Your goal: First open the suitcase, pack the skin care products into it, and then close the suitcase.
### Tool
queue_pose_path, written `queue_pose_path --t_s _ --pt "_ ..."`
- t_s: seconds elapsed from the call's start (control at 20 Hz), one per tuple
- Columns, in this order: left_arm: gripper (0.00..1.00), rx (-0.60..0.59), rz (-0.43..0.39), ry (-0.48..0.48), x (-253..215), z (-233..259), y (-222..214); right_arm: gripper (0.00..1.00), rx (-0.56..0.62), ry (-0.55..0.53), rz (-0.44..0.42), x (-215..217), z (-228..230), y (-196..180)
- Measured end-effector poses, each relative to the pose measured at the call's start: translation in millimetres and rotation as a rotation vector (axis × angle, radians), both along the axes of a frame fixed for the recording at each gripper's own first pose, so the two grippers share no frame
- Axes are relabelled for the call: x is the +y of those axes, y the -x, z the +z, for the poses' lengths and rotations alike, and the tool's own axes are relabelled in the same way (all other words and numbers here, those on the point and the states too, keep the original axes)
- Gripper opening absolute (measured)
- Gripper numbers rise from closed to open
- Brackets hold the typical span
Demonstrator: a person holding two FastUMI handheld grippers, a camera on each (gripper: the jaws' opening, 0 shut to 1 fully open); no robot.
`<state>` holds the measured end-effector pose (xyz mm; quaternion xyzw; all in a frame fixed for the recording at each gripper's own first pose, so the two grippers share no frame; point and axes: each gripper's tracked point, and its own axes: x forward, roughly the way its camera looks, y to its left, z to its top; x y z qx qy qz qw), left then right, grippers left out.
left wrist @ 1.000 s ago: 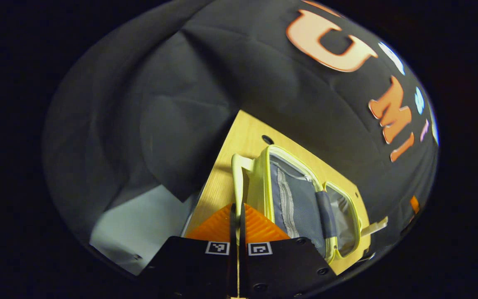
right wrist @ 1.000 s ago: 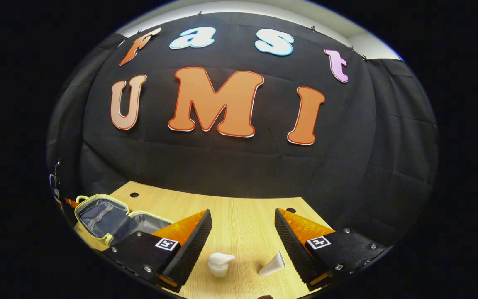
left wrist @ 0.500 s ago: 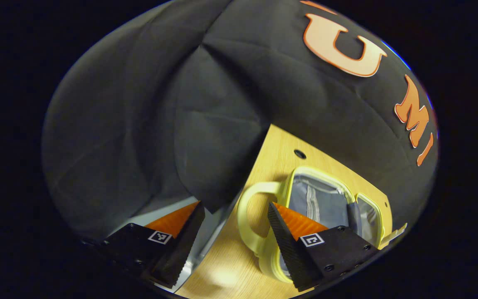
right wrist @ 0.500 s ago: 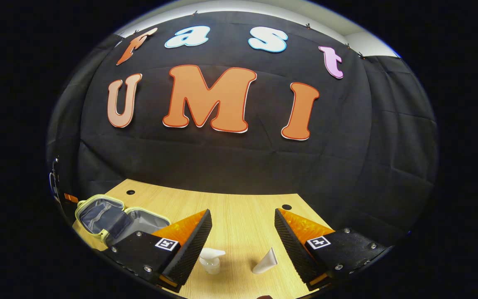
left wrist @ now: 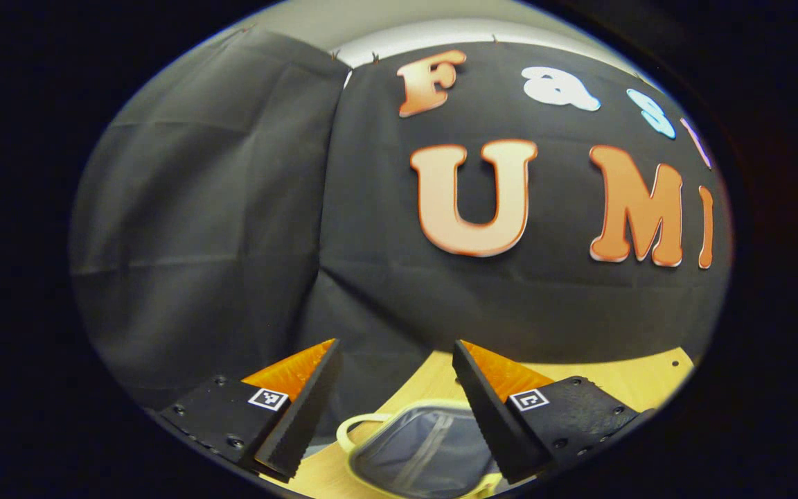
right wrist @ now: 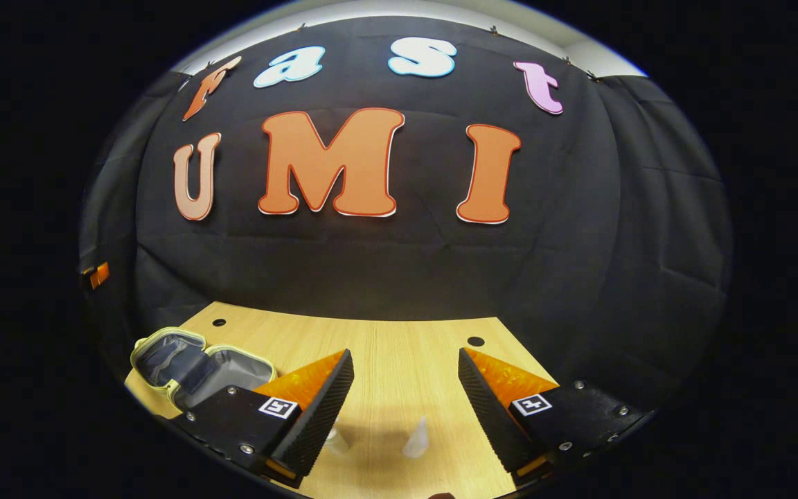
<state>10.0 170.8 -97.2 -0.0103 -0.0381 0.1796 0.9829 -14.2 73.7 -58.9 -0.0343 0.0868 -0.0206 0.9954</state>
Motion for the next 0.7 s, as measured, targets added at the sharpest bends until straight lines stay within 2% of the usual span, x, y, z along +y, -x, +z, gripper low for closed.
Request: queue_pose_path --t_s 0.1,0.2,0.3,0.4,0.7 --pt "0.98 -0.030 0.040 0.017 -33.5 22.2 26.8 0.97 0.010 -0.009 0.014 -13.0 -2.3 -0.9" --pt "0.98 -0.034 -0.091 0.046 -99.5 23.9 27.5 1.00 0.009 -0.019 0.021 -28.2 -1.1 -1.8" --pt "0.98 -0.051 -0.223 0.103 -174.2 15.3 18.3 0.97 0.008 -0.028 0.025 -41.4 -4.2 -3.0" --pt "0.98 -0.001 -0.278 0.112 -229.4 -15.2 21.0 0.97 0.022 -0.036 0.028 -52.3 -13.7 -1.9" --pt "0.98 0.177 -0.377 -0.009 -338.0 -115.8 50.9 0.97 0.069 -0.020 0.025 -78.3 -48.2 7.2"
